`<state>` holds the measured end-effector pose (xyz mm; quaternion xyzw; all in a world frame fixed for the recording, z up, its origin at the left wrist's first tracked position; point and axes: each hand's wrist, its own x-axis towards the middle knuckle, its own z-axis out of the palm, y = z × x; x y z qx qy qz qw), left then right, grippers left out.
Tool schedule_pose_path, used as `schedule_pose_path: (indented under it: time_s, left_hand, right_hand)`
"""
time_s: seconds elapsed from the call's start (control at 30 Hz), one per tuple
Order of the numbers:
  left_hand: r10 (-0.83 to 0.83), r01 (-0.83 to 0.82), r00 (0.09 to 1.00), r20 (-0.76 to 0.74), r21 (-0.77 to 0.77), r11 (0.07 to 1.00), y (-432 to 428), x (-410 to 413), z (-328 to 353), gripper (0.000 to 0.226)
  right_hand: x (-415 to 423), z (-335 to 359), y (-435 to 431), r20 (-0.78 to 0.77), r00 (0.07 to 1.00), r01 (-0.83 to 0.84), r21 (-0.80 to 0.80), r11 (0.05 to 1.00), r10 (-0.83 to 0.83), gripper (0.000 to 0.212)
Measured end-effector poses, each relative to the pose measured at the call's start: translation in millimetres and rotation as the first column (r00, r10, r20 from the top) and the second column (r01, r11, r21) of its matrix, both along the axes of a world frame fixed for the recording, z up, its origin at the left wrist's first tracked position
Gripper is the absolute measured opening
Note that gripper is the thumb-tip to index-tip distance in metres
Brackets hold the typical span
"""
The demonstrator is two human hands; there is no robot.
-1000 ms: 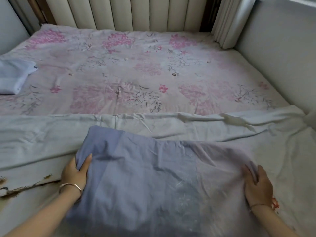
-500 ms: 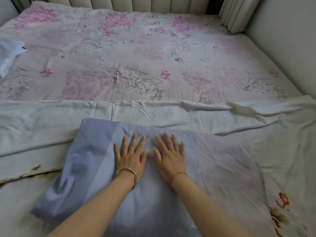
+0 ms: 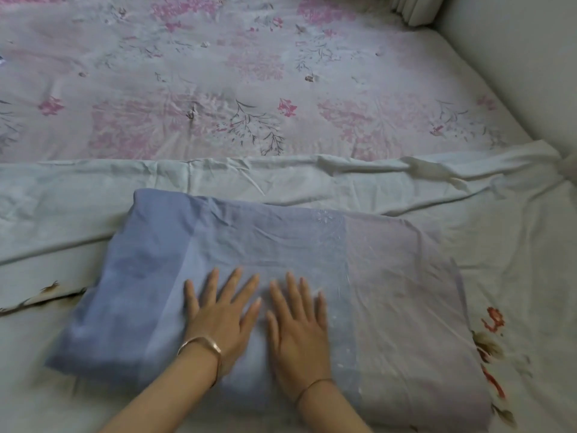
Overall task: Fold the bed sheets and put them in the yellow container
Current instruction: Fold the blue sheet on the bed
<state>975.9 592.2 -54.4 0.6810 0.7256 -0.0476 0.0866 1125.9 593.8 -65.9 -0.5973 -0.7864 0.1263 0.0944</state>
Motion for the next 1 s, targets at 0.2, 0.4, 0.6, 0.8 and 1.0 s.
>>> schedule_pose_path:
  time_s: [0.2,0.4,0.6,0.8,1.0]
  left_hand:
    - [0.033,-0.034,0.999,0.019,0.02,0.999,-26.7,-16.5,-25.6,0.058]
    - [0.153,-0.153,0.988,0.033,-0.011,0.988,-23.7,-0.2,-19.2,0.067]
    - [-0.065,0.065,0.989,0.129,0.007,0.998,-23.6,104.2,-15.0,0.061]
    - [0.0,-0.002,0.994,0.113,0.02,1.0,-24.2,140.6,-35.2,0.064]
    - [0.009,-0.001,0.984,0.177,-0.044,0.999,-19.7,137.8,-33.1,0.068]
  right_hand:
    - [102.5,-22.3,-25.9,0.192,0.978,0.104,-0.092,0.99,-0.085,0.061]
    - [178.8,1.4,-19.6,0.089,0.904,0.427,-0.155,0.891,-0.418,0.079]
    - [229.0,17.7,7.9,-0.327,0.481,0.607,-0.545,0.578,-0.814,0.092]
    - [251.3,33.2,26.5,-0.291,0.474,0.365,-0.793,0.487,-0.831,0.068]
    - [242.4,72.5,33.4,-0.292,0.419,0.026,-0.943,0.333,-0.86,0.059]
